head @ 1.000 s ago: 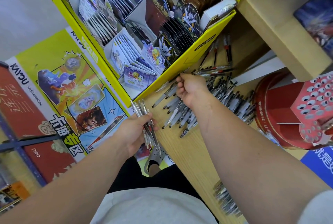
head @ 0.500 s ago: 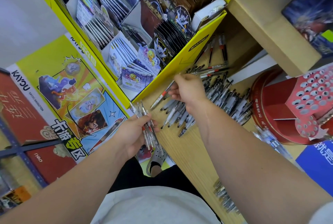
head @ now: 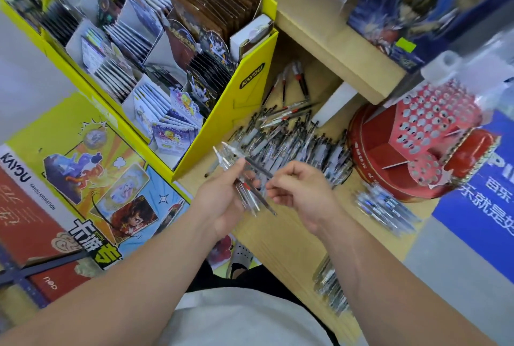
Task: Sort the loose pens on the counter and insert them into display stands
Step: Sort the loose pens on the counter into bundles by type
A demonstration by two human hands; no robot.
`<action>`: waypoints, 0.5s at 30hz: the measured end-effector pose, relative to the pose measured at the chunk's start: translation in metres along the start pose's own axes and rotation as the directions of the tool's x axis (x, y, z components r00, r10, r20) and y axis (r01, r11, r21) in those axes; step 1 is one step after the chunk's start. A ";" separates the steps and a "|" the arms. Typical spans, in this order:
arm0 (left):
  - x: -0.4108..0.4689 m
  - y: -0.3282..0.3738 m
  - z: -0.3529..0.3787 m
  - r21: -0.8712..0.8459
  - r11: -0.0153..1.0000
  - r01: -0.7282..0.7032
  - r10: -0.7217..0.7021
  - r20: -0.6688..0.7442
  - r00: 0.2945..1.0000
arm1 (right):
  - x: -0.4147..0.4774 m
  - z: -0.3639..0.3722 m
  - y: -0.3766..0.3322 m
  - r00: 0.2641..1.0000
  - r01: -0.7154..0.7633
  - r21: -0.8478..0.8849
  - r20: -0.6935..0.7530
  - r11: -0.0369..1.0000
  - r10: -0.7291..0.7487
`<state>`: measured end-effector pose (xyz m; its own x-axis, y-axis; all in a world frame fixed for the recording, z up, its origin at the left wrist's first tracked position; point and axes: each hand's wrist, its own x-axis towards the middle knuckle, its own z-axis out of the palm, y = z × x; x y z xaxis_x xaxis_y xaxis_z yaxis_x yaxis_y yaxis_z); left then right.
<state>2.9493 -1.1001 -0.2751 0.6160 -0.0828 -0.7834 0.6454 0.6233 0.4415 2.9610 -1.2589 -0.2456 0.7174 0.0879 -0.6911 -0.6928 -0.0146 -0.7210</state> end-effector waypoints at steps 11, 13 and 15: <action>0.018 0.005 0.025 0.124 0.992 0.030 -0.029 -0.013 0.999 | 0.012 -0.023 -0.007 0.984 0.167 -0.381 0.000 0.909 -0.181; 0.022 0.010 0.021 0.162 0.986 0.030 -0.027 -0.022 0.999 | 0.030 -0.027 -0.024 0.949 0.262 -0.537 -0.008 0.802 -0.315; 0.028 0.015 0.013 0.211 0.976 0.046 -0.042 -0.027 0.999 | 0.053 -0.027 -0.043 0.907 0.332 -0.675 0.037 0.658 -0.420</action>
<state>2.9825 -1.1033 -0.2844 0.5762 -0.0877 -0.8126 0.7539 0.4409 0.4870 3.0311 -1.2803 -0.2529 0.9386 0.1227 -0.3224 -0.1682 -0.6529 -0.7385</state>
